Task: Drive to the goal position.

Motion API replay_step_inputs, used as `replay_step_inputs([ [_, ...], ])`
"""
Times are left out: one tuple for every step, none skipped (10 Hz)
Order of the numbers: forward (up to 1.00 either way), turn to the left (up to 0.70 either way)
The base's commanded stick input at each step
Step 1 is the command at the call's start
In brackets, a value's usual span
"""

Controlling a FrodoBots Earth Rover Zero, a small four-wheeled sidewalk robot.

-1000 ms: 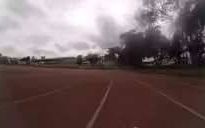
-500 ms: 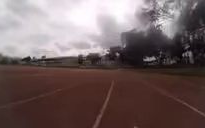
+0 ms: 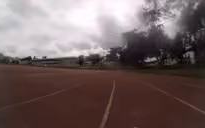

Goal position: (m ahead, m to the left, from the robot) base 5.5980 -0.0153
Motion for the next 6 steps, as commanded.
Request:
replay_step_inputs([
  [0.67, 0.00],
  [0.67, 0.00],
  [0.67, 0.00],
  [0.67, 0.00],
  [0.67, 0.00],
  [0.67, 0.00],
])
